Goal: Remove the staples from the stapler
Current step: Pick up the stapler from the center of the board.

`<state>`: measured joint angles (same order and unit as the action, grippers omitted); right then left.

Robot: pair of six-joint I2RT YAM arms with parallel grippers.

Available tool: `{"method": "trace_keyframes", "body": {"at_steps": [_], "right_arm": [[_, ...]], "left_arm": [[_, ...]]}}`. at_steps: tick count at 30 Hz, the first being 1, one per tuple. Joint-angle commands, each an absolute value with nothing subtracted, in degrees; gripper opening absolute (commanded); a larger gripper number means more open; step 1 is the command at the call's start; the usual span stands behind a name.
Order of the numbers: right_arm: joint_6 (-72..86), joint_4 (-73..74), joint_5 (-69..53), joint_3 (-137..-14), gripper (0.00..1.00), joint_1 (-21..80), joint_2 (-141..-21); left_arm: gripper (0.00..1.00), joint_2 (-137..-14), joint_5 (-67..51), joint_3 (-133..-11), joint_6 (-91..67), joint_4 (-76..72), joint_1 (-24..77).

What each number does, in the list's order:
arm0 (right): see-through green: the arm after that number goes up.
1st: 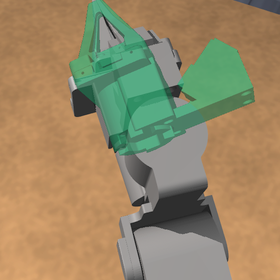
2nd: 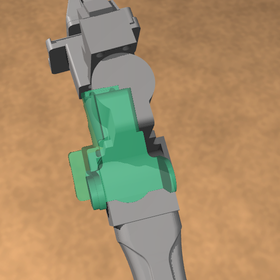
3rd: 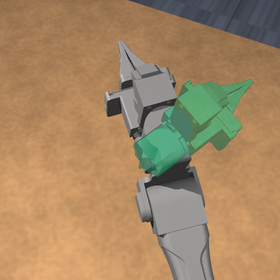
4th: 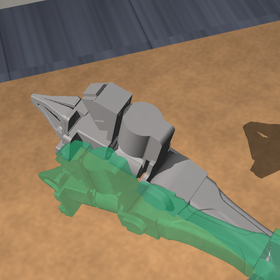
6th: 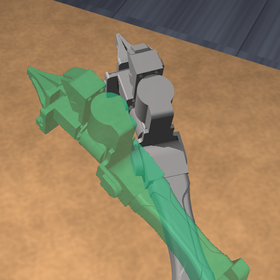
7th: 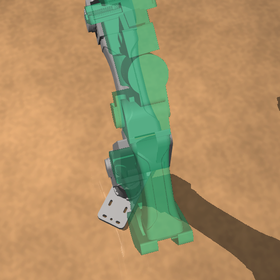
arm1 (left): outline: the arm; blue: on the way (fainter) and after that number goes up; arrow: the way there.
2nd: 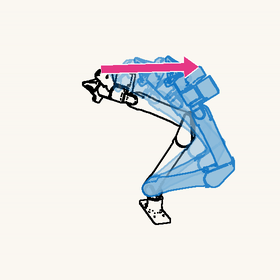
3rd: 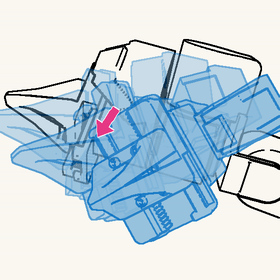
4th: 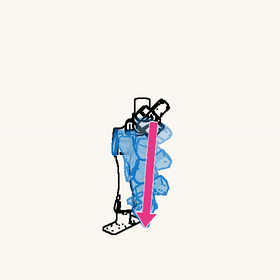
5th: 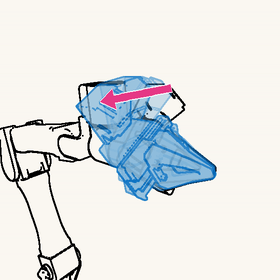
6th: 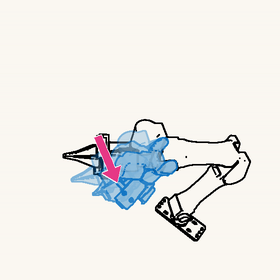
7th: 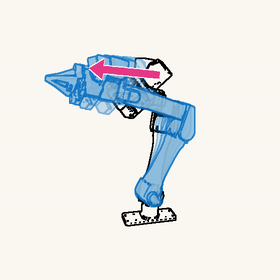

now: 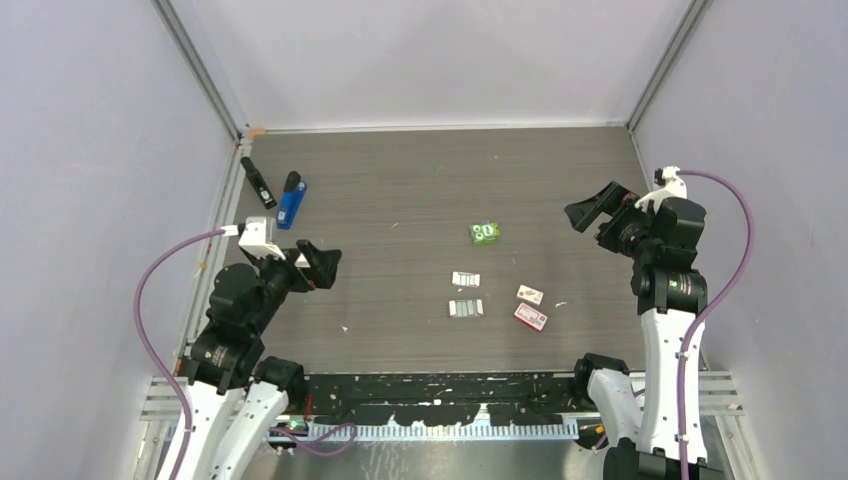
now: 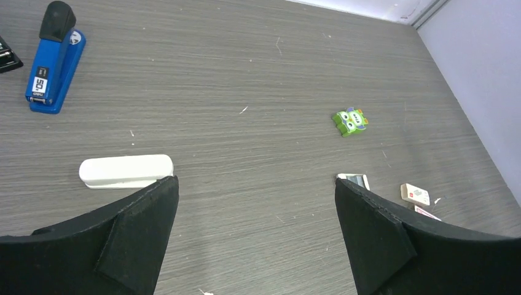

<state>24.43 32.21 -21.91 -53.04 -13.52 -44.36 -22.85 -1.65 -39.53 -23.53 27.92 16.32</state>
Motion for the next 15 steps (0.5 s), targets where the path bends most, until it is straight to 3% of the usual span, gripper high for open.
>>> {"method": "trace_keyframes", "body": {"at_steps": [1, 11, 15], "right_arm": [[25.92, 31.11, -21.51, -55.73, 0.99, -13.63, -43.51], [23.66, 28.89, -29.29, -53.65, 1.0, -13.66, -43.48], [15.63, 25.1, -39.04, -50.86, 0.99, -13.48, -43.75]], "left_arm": [[1.0, -22.89, -3.78, -40.51, -22.83, 26.71, 15.91], [1.0, -22.59, -5.15, -39.73, -23.11, 25.51, 15.91], [1.0, -22.72, -5.52, -39.64, -23.19, 25.33, 15.91]]}}
